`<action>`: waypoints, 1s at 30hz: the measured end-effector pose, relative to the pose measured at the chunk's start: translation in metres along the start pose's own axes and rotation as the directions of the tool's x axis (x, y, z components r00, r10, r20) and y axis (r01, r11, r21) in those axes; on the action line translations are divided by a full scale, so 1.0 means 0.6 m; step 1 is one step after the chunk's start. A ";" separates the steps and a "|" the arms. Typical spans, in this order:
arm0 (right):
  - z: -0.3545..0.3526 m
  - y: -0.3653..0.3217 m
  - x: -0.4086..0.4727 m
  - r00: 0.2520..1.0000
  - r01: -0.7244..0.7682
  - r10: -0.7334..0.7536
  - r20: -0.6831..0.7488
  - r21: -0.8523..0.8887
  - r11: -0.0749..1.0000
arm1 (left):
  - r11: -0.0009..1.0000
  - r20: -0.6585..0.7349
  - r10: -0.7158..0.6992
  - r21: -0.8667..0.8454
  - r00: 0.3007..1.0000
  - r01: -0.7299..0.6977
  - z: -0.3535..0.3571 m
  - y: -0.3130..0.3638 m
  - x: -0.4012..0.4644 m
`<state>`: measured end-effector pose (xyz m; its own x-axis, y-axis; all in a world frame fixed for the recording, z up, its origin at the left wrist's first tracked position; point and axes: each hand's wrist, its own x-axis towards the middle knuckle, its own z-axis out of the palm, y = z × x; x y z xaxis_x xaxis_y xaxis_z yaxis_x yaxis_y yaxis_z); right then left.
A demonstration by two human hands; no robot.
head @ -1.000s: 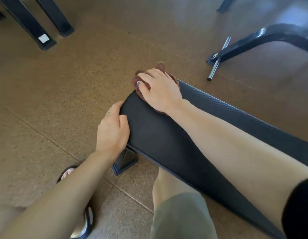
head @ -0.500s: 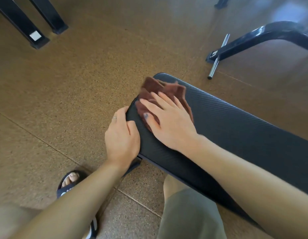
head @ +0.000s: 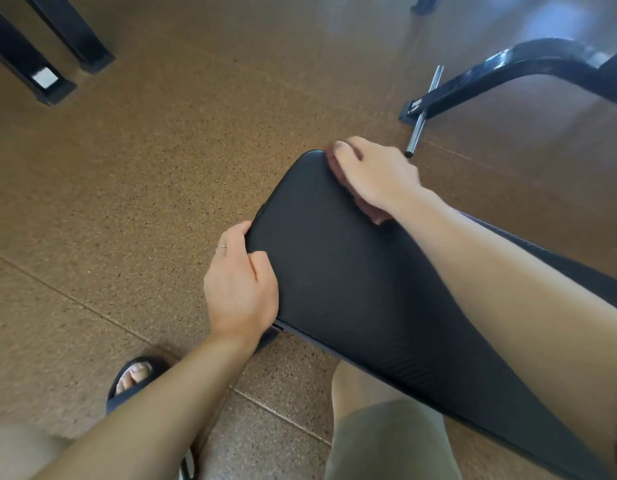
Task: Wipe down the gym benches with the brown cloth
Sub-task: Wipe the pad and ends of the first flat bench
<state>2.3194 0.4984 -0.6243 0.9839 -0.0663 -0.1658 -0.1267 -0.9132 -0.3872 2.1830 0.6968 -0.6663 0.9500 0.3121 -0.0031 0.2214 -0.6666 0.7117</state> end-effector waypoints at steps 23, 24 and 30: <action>0.072 0.014 -0.135 0.926 0.291 -0.319 -0.201 -0.154 0.944 | 0.998 0.027 0.055 -0.003 0.998 -0.055 -0.002 -0.004 0.000; 0.068 0.032 -0.148 0.930 0.296 -0.319 -0.183 -0.143 0.945 | 0.998 0.039 0.055 -0.005 0.998 -0.055 -0.004 -0.006 -0.001; 0.058 -0.032 -0.043 0.970 0.080 -0.094 -0.222 -0.072 0.994 | 0.989 0.176 0.018 -0.149 0.984 0.008 -0.025 -0.012 0.006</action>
<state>2.2919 0.5315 -0.6443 0.9947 -0.0680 0.0772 -0.0385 -0.9421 -0.3332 2.1815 0.7130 -0.6607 0.9778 0.1762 -0.1135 0.1940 -0.5561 0.8082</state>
